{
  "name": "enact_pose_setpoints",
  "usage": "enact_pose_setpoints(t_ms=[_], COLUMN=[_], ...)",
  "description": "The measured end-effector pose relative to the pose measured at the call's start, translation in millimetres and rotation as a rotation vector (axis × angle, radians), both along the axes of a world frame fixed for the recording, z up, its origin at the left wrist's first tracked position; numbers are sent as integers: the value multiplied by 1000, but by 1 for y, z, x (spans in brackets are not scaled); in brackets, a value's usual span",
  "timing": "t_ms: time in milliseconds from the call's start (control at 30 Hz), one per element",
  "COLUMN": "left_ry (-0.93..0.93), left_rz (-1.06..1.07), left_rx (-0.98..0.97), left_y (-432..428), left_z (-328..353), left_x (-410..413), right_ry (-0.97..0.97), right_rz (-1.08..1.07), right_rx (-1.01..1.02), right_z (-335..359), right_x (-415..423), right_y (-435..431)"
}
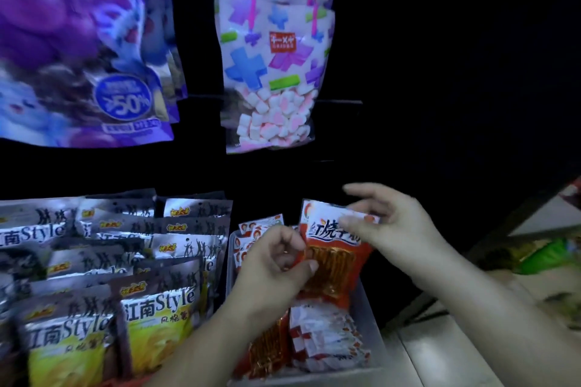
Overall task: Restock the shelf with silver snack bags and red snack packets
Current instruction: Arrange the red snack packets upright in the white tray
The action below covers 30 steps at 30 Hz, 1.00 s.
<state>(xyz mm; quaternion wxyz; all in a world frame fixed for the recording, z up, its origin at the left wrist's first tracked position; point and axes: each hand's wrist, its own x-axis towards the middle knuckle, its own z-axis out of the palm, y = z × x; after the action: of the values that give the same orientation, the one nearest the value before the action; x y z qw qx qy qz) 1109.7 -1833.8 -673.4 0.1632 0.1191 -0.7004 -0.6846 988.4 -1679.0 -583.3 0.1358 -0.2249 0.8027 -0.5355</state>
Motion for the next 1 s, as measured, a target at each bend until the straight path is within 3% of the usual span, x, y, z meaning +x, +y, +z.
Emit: enact_pose_setpoints(t_ms=[67,133,333,567,733,867,933,1000], left_ry=[29,64,66,-77,-106,-225,-118,-75], left_rz=[19,19,80,-32,84,250,247,200], left_rx=[132,225,212,214,82,-497,-484,-295], left_y=[7,13,18,20,16,15,20,26], left_z=[16,32,47,42,34,30,33,33], left_x=[15,28,51,72,69,71,68,65], right_ry=[-70,-151,-381,-123,-133,-81,-74,-44], right_rz=[-166,-166,-191,-136,67,115,135,176], right_rx=[-92,-118,-192,-173,-74,-17,-1,23], right_z=[4,8,5,-6,-9,-11,-16,-20], right_x=[25,50,97,100,92,86,85,88], right_y=[6,11,12,2,4,11,10,4])
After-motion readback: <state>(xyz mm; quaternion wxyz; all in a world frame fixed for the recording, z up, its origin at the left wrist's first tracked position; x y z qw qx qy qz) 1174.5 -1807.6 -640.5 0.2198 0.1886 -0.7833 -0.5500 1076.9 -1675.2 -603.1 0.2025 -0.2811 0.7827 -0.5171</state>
